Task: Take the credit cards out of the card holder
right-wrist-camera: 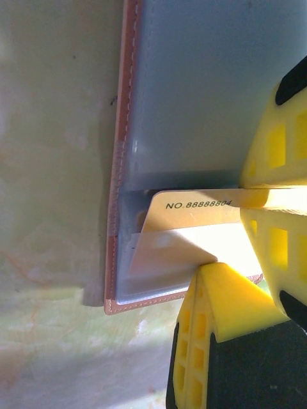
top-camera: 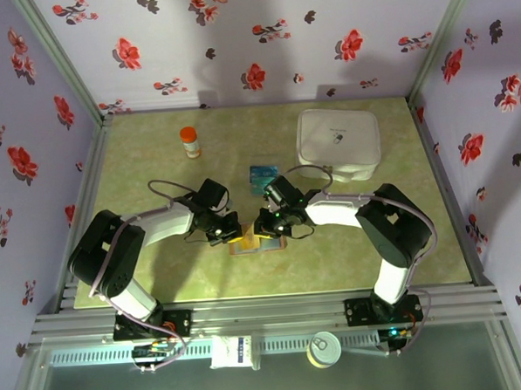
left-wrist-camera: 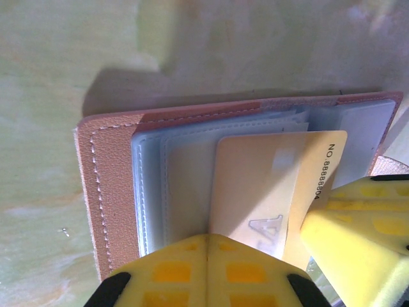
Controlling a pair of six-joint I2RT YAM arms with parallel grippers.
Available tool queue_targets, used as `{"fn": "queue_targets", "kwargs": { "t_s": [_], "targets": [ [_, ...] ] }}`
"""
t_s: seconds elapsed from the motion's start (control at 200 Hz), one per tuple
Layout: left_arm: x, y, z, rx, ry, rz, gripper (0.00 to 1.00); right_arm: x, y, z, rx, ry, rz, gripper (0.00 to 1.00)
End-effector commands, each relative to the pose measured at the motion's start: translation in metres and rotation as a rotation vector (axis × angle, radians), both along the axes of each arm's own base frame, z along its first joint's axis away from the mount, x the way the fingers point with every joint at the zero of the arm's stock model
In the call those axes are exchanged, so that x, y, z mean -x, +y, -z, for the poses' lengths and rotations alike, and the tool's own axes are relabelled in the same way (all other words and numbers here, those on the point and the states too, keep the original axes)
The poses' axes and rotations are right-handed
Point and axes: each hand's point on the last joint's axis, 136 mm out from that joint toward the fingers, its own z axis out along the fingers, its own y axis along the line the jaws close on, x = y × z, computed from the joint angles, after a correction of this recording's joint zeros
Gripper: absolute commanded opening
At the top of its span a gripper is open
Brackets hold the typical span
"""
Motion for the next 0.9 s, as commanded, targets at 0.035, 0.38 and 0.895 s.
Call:
{"fn": "queue_targets", "kwargs": {
  "t_s": [0.035,0.38,0.895],
  "targets": [
    [0.005,0.005,0.009,-0.047,0.016,0.024,0.0,-0.002,0.004,-0.014,-0.047,-0.019,-0.001,0.14],
    [0.004,0.005,0.007,-0.045,0.013,0.025,0.0,-0.001,0.007,-0.02,-0.073,-0.026,-0.002,0.14],
    [0.002,0.004,0.003,-0.042,0.002,0.03,0.0,-0.004,-0.017,-0.04,0.023,-0.115,-0.017,0.04]
  ]
}}
